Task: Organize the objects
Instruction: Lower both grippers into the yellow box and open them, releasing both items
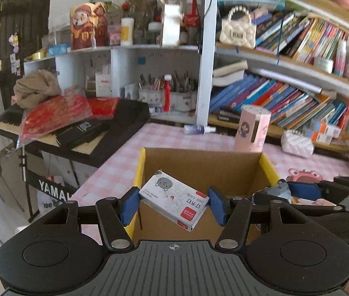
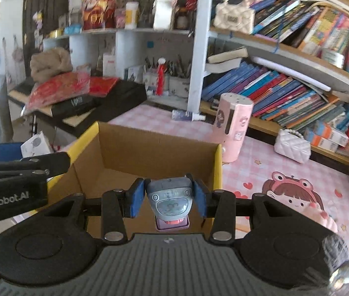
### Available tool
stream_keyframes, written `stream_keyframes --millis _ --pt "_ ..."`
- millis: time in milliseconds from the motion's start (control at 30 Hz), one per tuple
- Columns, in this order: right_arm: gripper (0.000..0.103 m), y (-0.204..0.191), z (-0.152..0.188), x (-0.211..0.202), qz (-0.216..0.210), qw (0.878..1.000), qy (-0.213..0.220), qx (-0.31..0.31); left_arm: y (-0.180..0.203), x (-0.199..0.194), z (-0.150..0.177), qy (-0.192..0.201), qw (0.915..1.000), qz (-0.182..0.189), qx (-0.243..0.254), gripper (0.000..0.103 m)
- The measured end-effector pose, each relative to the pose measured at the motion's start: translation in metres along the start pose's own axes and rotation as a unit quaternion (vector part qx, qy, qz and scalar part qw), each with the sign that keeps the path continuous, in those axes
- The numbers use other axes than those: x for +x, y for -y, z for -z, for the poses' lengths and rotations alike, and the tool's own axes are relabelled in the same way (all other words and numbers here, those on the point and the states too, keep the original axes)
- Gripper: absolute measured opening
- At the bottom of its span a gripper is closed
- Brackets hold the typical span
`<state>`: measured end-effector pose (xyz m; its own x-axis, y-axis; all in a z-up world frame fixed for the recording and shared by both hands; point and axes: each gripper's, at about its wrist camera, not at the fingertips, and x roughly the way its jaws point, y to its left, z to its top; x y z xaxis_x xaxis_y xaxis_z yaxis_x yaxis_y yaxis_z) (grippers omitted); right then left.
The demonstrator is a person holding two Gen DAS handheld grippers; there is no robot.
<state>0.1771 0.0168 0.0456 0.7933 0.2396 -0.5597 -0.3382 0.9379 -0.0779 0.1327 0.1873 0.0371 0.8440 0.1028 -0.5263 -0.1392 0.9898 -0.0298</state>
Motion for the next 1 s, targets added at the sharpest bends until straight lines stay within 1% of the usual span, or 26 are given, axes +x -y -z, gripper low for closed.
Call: stream_keyframes --millis 133,267,500,633,767,867,1000 --pt "0.041 0.004 0.001 0.034 -0.012 0.999 -0.035 -0.022 0.007 0.024 -0.001 -0.02 0.9998 -0.006 0.007 0.059" --pt "0.041 0.005 0.002 0.059 -0.027 0.996 -0.063 -0.052 0.011 0.045 -0.002 -0.041 0.9989 -0.018 0.015 0.059" --pt "0.041 0.009 0.005 0.094 -0.049 0.985 -0.118 -0.118 0.018 0.071 0.004 -0.077 0.9962 -0.033 0.024 0.059" --pt "0.041 0.013 0.008 0.102 -0.05 0.978 -0.116 -0.165 0.02 0.082 0.01 -0.097 0.9945 -0.036 0.017 0.059" --pt "0.041 0.015 0.008 0.109 -0.06 0.974 -0.12 -0.185 0.024 0.09 0.012 -0.107 0.9933 -0.038 0.02 0.06" --pt "0.041 0.014 0.008 0.112 -0.074 0.969 -0.126 -0.198 0.027 0.093 0.013 -0.108 0.9928 -0.044 0.03 0.06" --pt "0.041 0.014 0.008 0.116 -0.073 0.966 -0.127 -0.211 0.03 0.095 0.014 -0.108 0.9924 -0.046 0.037 0.06"
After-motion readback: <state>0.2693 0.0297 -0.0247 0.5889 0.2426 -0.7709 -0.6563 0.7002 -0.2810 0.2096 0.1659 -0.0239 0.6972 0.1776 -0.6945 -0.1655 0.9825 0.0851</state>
